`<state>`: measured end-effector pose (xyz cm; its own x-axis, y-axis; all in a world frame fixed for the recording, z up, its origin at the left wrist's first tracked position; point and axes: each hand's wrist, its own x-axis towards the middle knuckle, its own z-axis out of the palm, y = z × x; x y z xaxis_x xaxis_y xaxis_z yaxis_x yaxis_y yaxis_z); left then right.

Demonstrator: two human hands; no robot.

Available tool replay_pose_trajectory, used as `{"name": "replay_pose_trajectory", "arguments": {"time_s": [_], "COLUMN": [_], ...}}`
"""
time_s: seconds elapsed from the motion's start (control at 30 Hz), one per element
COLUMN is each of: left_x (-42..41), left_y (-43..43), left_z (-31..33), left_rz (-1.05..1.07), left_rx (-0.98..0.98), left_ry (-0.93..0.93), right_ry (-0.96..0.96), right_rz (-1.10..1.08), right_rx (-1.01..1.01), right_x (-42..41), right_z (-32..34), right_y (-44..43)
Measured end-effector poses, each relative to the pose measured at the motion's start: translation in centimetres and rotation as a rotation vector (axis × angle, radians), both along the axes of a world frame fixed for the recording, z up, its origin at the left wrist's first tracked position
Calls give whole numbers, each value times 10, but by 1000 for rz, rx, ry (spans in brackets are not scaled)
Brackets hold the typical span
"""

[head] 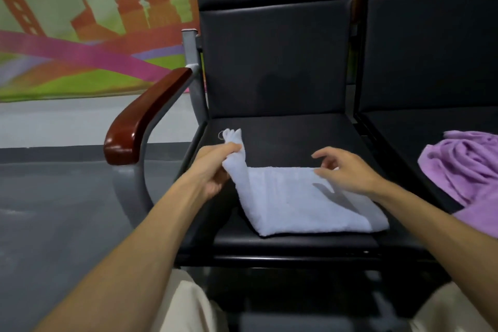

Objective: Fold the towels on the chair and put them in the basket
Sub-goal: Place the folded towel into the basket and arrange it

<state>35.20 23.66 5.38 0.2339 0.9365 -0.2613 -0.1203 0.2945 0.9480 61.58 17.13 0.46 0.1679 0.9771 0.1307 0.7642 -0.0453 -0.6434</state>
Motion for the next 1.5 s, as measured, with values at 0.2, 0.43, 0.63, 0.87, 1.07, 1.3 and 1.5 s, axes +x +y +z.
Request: {"name": "replay_pose_trajectory", "arguments": {"time_s": [0.2,0.43,0.63,0.87,1.07,1.3,1.5], "left_x": [90,171,181,136,81,32,-1], "left_y": [-24,-54,-63,-21,-2,-6,3], "left_z": [12,-32,-40,-51,-51,-53,-62], "left_rz": [-115,-386,-657,-467,-763,-796,-874], "left_rx": [141,269,67,797,857,850,911], "left_ry": [58,413,458,852,1146,980,988], "right_ry": [191,154,-120,-120,-331,-383,-598], "right_rz": [-352,-298,-140,227,256,258,251], "right_rx": [-19,-80,-105,-113,-258,-325,-131], "right_x": [63,84,79,52,41,19,10], "right_z": [-3,-8,0,18,8,-4,-13], "right_y": [-23,-35,-44,-57,-46,-17,-3]}}
